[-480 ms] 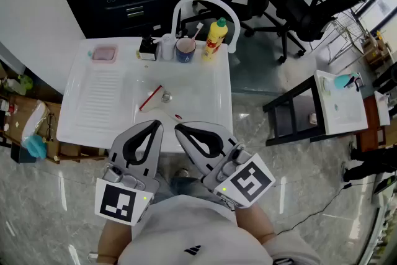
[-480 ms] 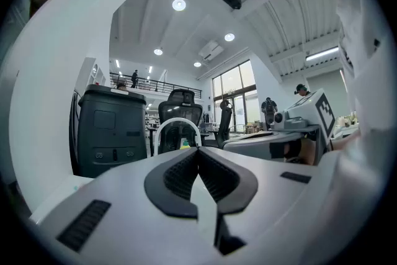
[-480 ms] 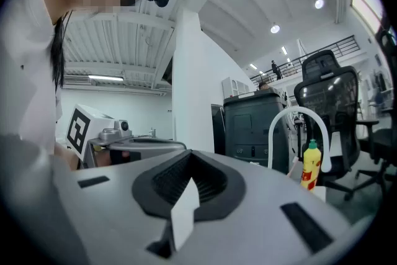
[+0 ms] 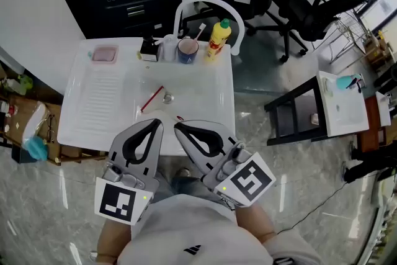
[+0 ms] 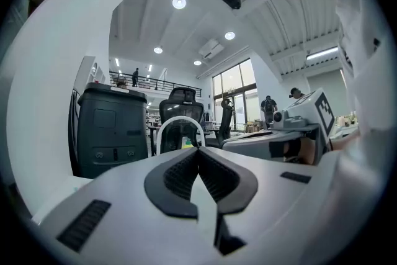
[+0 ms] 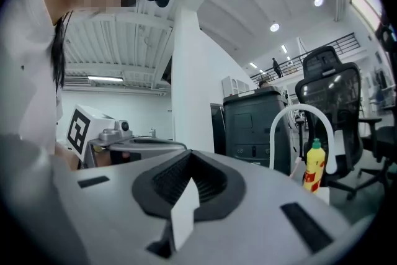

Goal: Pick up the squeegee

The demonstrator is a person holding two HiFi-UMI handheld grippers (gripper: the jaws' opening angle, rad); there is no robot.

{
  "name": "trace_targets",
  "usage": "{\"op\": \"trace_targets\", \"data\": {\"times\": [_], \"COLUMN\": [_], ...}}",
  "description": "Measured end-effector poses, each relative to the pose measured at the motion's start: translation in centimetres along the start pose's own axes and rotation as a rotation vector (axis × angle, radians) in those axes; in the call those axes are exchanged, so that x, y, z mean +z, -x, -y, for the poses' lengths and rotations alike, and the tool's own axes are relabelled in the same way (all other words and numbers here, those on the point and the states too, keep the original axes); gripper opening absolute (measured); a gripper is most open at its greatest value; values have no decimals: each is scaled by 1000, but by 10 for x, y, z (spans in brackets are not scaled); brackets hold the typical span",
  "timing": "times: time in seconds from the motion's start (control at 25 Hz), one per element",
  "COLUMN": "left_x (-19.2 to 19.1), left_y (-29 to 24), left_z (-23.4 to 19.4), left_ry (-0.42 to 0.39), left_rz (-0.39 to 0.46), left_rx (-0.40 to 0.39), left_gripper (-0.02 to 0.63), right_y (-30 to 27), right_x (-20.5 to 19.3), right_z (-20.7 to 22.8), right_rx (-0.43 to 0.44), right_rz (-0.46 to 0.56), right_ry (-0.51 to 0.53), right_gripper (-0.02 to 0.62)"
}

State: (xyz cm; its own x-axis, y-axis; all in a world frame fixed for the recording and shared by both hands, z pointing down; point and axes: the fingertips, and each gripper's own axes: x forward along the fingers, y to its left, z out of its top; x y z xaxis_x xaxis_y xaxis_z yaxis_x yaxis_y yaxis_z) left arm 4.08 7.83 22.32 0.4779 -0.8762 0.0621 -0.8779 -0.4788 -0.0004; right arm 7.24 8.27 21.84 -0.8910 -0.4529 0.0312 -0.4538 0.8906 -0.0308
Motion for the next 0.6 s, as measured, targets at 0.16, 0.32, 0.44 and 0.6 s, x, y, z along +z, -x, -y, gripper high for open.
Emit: {"op": "trace_targets", "data": {"times": [0.16,0.32,0.44,0.6], "left_x": [-2,-4,-6,-8], "left_y": [-5,-10,-15,-25], "left_z": [-10,-23,-34,-50], "left_ry": [2,7,13,20], "left_rz": [-3,-14,-23,-27], "left_rx": [-1,-1,-6,-27], "left_gripper": [12,14,14,14], "right_y": [-10,-21,-31,-47], "right_x": [-3,-7,-12,-21], "right_z": [6,17,27,40], "right_rx": [-10,-24,-49,-81], "right_rz": [-6,-13,-42,-82], "right_ry": [-8,-54,-54,-58], "right_gripper": [8,9,9,9]}}
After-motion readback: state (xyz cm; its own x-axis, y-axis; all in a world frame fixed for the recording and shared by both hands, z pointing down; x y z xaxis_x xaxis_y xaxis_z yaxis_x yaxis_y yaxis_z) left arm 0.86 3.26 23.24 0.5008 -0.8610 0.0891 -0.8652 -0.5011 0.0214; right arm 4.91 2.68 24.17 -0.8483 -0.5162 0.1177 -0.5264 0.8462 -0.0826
